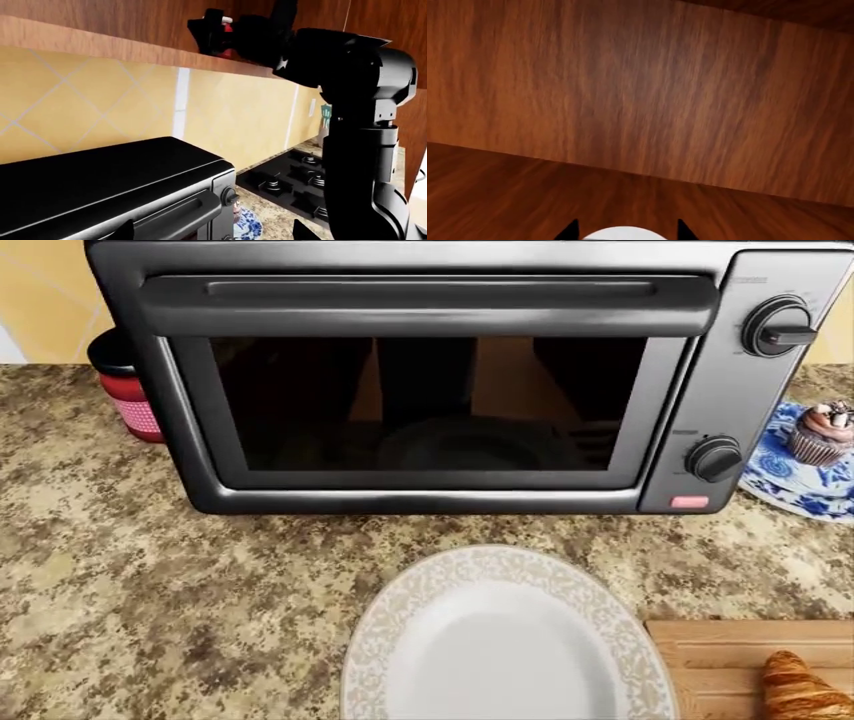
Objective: From the different types of pastries on the counter, select a croissant and place it on the cutting board. Then retrieve a jar of jam from the cabinet and place it alongside the croissant on the cutting board.
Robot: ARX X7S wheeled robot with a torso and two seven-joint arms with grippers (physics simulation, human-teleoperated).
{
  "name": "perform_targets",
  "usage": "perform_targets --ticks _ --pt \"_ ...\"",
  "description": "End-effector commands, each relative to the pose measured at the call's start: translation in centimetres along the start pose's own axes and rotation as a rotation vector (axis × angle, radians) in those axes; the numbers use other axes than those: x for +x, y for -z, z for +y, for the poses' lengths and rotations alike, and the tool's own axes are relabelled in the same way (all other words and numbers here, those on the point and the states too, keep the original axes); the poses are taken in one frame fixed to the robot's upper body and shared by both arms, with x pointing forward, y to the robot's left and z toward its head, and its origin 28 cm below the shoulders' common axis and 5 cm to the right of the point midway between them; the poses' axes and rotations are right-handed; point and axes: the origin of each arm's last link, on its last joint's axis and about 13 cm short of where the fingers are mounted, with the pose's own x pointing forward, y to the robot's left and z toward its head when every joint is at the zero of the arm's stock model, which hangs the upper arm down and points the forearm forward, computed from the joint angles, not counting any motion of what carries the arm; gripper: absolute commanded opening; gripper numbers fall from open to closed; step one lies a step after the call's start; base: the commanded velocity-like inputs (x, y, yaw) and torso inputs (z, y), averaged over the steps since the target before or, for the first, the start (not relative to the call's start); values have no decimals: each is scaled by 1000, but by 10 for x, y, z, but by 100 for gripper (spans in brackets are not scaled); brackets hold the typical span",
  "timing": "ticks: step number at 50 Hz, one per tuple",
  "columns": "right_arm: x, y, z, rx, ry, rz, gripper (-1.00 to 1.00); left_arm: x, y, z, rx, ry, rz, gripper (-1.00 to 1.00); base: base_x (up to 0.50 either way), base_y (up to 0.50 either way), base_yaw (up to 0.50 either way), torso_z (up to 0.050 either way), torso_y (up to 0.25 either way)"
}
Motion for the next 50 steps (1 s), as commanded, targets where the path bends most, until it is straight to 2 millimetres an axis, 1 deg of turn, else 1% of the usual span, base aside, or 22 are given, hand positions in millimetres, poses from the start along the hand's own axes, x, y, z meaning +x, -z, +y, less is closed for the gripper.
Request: perform_targets --ticks 1,6,11,21,27,33,50 --pt "17 17 6 -24 -25 114 -100 -1 -1 -1 1 -2 -4 100 0 0 3 0 -10" --pt "17 17 6 -24 -25 114 -100 -1 0 0 2 -12 -8 100 7 0 2 0 15" --pt "17 17 6 -24 -25 114 -100 -2 0 0 1 -16 -12 100 0 0 1 -1 250" --pt "17 17 6 -24 -25 114 -100 -1 1 2 8 -16 -10 100 1 0 0 0 0" --pt "17 17 6 -24 -25 114 -100 -1 1 1 9 -20 -10 100 0 0 0 -16 236" --pt "17 17 6 -24 -25 114 -100 0 0 1 11 -18 -10 100 0 0 0 0 0" --pt "17 17 6 -24 -25 114 -100 1 2 3 13 -19 -7 100 -267 -2 0 0 0"
